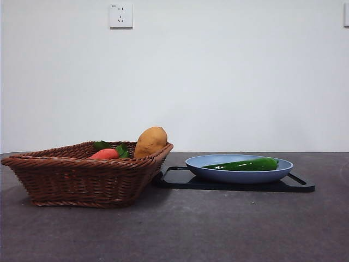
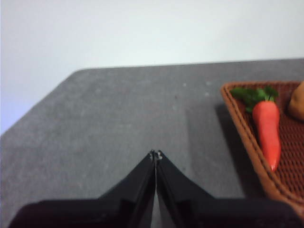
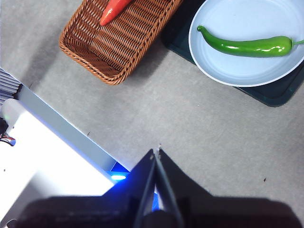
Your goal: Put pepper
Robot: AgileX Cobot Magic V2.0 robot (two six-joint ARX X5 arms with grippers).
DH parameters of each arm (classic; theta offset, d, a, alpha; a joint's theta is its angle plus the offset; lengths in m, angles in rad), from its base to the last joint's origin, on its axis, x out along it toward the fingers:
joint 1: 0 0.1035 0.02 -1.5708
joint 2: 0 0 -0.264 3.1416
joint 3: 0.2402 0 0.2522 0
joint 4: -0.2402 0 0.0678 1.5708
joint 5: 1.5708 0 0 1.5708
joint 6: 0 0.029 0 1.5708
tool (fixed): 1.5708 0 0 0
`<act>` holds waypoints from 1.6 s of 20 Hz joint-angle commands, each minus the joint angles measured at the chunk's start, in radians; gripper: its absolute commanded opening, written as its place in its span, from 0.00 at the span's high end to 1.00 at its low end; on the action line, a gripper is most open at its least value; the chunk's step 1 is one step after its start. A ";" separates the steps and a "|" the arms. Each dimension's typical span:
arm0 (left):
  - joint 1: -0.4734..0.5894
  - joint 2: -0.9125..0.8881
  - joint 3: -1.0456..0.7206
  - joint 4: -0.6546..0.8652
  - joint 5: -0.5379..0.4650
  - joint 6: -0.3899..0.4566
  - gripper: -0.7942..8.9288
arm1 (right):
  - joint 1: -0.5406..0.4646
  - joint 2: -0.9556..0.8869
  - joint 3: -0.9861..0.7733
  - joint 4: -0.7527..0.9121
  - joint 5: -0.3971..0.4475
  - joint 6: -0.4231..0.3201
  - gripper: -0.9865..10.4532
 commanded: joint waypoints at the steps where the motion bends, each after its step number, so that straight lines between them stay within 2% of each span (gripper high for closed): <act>1: 0.004 -0.005 -0.004 -0.049 0.000 -0.010 0.91 | 0.002 0.010 0.020 -0.009 0.000 -0.008 0.91; 3: 0.004 -0.004 -0.004 -0.083 0.003 -0.011 0.91 | 0.002 0.010 0.020 -0.009 0.000 -0.008 0.91; 18: 0.003 0.000 -0.004 -0.072 0.002 -0.010 0.91 | 0.002 0.010 0.020 -0.007 0.000 -0.009 0.91; 24: 0.003 0.000 -0.004 -0.072 0.002 -0.010 0.91 | -0.029 -0.013 0.020 0.065 0.000 -0.019 0.91; 26: 0.003 0.000 -0.004 -0.072 0.003 -0.010 0.91 | -0.059 -0.076 0.003 0.204 -0.017 -0.022 0.91; 28: 0.003 0.000 -0.004 -0.072 0.002 -0.010 0.91 | -0.096 -0.168 -0.059 0.378 -0.086 -0.023 0.91; 30: 0.003 0.000 -0.004 -0.072 0.003 -0.010 0.91 | -0.146 -0.293 -0.197 0.544 -0.140 -0.021 0.91; 32: 0.003 0.000 -0.004 -0.072 0.003 -0.010 0.91 | -0.198 -0.426 -0.377 0.689 -0.135 0.021 0.91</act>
